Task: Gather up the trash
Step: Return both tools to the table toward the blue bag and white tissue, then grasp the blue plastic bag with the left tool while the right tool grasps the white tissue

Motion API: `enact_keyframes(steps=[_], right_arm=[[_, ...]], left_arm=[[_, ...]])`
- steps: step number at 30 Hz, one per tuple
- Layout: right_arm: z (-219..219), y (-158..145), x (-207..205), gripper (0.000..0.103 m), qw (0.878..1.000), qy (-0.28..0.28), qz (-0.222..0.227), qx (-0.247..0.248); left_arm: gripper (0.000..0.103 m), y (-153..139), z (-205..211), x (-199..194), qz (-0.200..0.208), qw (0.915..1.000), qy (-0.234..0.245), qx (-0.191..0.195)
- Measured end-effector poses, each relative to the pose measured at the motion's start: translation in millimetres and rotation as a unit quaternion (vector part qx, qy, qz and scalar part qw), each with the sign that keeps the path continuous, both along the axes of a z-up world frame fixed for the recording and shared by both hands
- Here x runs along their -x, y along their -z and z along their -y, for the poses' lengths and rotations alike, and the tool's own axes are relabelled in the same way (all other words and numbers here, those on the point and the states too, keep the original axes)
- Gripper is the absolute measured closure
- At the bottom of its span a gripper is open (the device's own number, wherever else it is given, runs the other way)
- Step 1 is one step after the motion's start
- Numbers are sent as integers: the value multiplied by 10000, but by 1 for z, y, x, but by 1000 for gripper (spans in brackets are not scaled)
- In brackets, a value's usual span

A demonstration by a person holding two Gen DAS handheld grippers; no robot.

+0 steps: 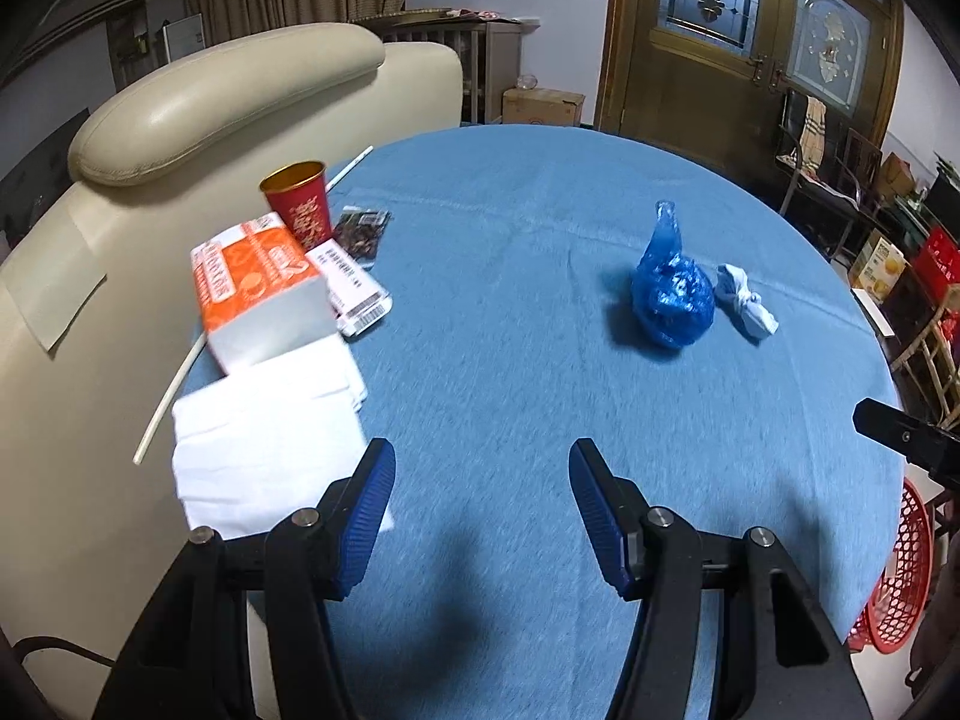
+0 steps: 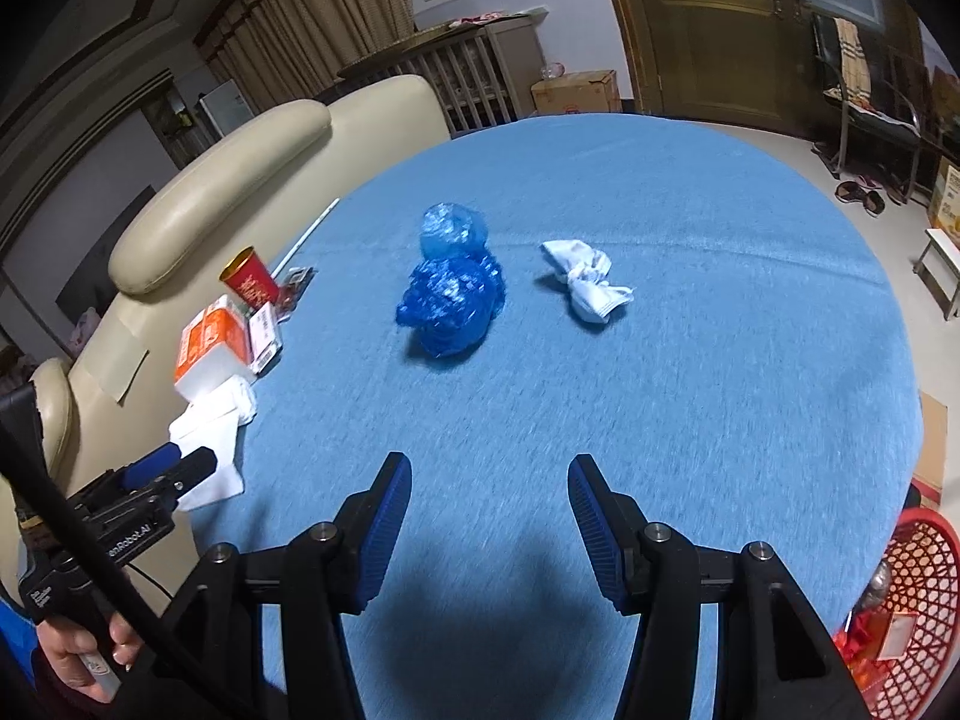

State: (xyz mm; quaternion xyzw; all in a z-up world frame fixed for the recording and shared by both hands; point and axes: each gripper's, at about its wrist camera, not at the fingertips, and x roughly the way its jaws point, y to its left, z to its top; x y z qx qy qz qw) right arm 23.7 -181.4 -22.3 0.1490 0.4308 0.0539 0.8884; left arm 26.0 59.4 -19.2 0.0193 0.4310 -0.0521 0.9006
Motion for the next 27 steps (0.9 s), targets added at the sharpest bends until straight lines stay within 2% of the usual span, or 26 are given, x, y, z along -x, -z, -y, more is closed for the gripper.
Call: enact_keyframes(steps=[12, 27], right_arm=[[52, 8, -33, 45, 9988, 484, -89, -47], [55, 30, -107, 45, 9987, 428, -271, 18]], left_arm=[[42, -9, 57, -40, -41, 9985, 536, -69], [42, 0, 86, -86, -179, 9975, 674, -99]])
